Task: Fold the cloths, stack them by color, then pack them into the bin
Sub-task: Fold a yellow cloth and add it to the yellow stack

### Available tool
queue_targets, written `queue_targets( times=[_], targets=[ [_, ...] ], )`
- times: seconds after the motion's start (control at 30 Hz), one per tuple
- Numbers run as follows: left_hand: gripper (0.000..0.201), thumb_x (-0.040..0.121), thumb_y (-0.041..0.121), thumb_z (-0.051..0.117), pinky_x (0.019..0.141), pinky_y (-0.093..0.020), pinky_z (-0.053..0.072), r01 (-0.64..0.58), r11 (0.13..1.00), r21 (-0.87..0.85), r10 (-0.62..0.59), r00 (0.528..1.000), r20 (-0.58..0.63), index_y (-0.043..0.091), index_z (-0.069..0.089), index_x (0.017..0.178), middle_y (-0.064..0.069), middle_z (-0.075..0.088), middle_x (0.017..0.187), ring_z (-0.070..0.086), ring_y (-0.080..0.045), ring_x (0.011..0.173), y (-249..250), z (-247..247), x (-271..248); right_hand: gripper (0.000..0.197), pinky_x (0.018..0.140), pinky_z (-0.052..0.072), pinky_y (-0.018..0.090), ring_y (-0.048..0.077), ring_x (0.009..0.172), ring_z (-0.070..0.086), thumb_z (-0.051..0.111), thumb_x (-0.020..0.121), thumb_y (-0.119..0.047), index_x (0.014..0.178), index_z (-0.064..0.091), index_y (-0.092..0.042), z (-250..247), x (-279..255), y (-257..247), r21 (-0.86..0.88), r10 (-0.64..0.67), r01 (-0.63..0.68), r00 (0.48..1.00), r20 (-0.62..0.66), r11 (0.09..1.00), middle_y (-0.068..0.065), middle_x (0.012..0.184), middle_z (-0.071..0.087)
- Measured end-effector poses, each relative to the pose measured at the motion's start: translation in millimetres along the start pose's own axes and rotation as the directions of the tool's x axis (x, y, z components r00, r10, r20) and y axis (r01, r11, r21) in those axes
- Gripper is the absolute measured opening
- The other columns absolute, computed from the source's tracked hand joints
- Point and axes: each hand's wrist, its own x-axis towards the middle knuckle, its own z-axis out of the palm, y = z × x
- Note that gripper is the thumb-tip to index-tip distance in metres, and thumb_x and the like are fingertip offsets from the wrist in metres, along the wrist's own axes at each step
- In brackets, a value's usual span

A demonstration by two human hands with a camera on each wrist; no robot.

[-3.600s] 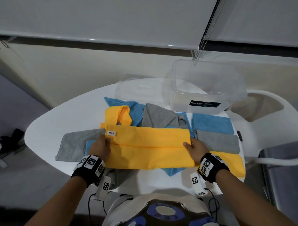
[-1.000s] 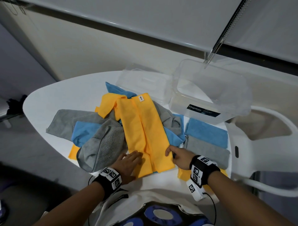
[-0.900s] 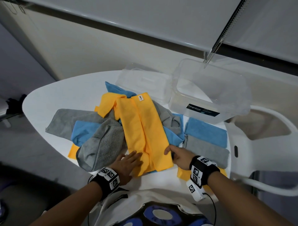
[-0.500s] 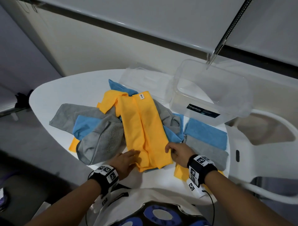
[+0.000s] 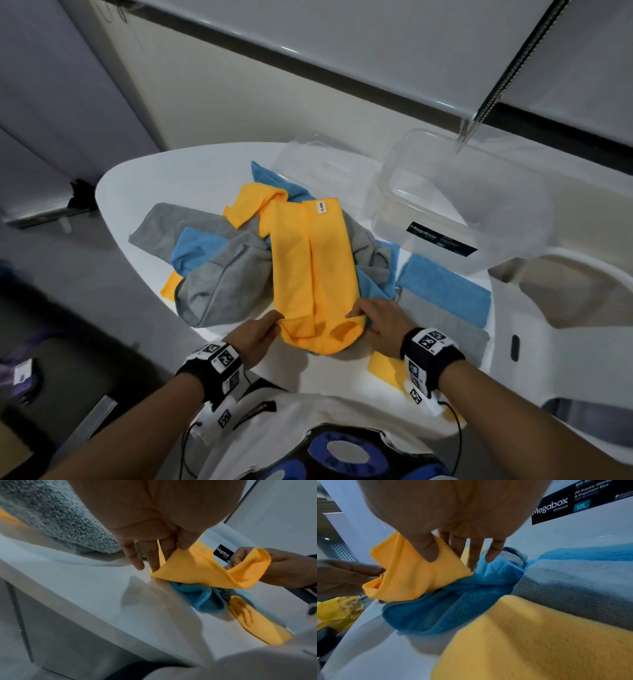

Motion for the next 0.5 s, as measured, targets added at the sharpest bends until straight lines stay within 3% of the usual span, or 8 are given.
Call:
queue_targets(
  times=[0.1,0.2,0.27,0.37,0.43,0.5],
  targets=[
    [0.051,0.090,0.069,0.019,0.070,-0.039,0.048,-0.100,0.993,-0.066,0.100,0.995,0.000,0.029,0.047,0.107,-0.002,0.062,0.085,0.060,-0.021,0.076,-7,-1,3,0.035,0.085,0.046,0.041,0.030,0.095,0.055,0.038,0.084,-0.040,0.119,0.040,-0.037,-2,7,-5,-0.024,0.088,-0.088,0.996,0.026,0.996,0.009,0.105,0.058],
    [0.063,0.089,0.071,0.021,0.070,-0.039,0.046,-0.138,0.985,-0.106,0.137,0.990,-0.023,0.018,0.052,0.100,-0.001,0.061,0.084,0.057,-0.019,0.076,-7,-2,5,0.029,0.082,0.046,0.038,0.026,0.089,0.054,0.047,0.094,-0.034,0.122,0.052,-0.028,1,8,-8,0.001,0.072,-0.072,0.997,0.038,0.997,0.009,0.093,0.056],
    [0.056,0.087,0.066,0.028,0.071,-0.040,0.048,-0.093,0.972,-0.216,0.080,0.995,-0.067,0.017,0.055,0.096,-0.001,0.061,0.081,0.057,-0.017,0.075,-9,-5,9,0.021,0.080,0.046,0.039,0.025,0.085,0.053,0.047,0.094,-0.036,0.107,0.057,-0.023,3,10,-10,0.042,0.085,-0.086,0.996,0.040,0.995,0.005,0.085,0.053],
    [0.036,0.092,0.056,0.039,0.070,-0.040,0.051,0.028,0.923,-0.383,-0.067,0.994,-0.089,0.023,0.054,0.089,0.000,0.059,0.073,0.058,-0.017,0.067,-11,-12,24,0.027,0.071,0.048,0.041,0.025,0.073,0.056,0.044,0.097,-0.040,0.091,0.052,-0.015,7,15,-9,0.170,0.170,-0.169,0.985,0.010,0.971,0.010,0.077,0.057],
    [0.024,0.101,0.036,0.041,0.066,-0.042,0.050,0.099,0.905,-0.413,-0.144,0.986,-0.079,0.022,0.051,0.084,-0.004,0.056,0.067,0.056,-0.021,0.062,-12,-17,36,0.030,0.069,0.047,0.041,0.027,0.072,0.059,0.046,0.100,-0.038,0.090,0.052,-0.010,8,19,-7,0.246,0.232,-0.222,0.973,-0.010,0.943,0.015,0.077,0.060],
    [0.024,0.102,0.031,0.040,0.063,-0.043,0.050,0.150,0.874,-0.462,-0.209,0.975,-0.078,0.022,0.050,0.082,-0.006,0.055,0.065,0.056,-0.025,0.061,-13,-21,45,0.032,0.069,0.048,0.040,0.027,0.073,0.060,0.045,0.101,-0.039,0.092,0.053,-0.009,9,23,-6,0.280,0.279,-0.264,0.960,-0.015,0.923,0.015,0.078,0.061]
  ],
)
